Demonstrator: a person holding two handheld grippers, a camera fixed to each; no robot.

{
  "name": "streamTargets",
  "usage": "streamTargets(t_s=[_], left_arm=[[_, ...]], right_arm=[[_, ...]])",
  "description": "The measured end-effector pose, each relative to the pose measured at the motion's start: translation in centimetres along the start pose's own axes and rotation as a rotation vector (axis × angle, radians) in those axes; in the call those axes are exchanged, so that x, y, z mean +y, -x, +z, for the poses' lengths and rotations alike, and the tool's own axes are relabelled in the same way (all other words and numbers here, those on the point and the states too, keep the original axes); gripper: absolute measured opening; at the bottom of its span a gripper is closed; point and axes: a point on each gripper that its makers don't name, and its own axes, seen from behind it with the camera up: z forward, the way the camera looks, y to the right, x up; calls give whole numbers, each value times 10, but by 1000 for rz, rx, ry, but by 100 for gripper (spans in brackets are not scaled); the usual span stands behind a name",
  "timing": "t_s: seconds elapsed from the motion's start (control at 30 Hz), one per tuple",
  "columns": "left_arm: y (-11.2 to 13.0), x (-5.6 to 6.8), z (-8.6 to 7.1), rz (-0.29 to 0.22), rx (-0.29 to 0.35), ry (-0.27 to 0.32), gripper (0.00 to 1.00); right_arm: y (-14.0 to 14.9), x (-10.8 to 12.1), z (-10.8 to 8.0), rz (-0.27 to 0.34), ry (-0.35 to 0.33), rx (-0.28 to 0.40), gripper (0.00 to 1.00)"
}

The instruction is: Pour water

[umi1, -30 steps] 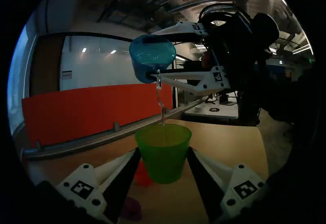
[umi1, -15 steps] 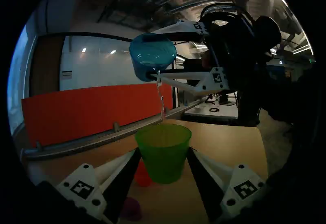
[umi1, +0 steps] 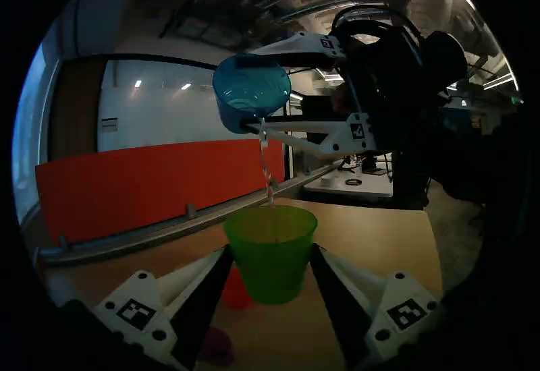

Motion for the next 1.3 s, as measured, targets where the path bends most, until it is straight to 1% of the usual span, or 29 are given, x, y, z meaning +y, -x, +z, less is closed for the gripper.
streamTargets(t_s=[0.5, 1.3], left_arm=[[1, -1, -1, -2, 0, 0, 82], [2, -1, -1, -1, -1, 1, 81]], right_arm=[[-4, 2, 2, -38, -2, 8, 90], [-5, 4, 3, -135, 2, 4, 90]])
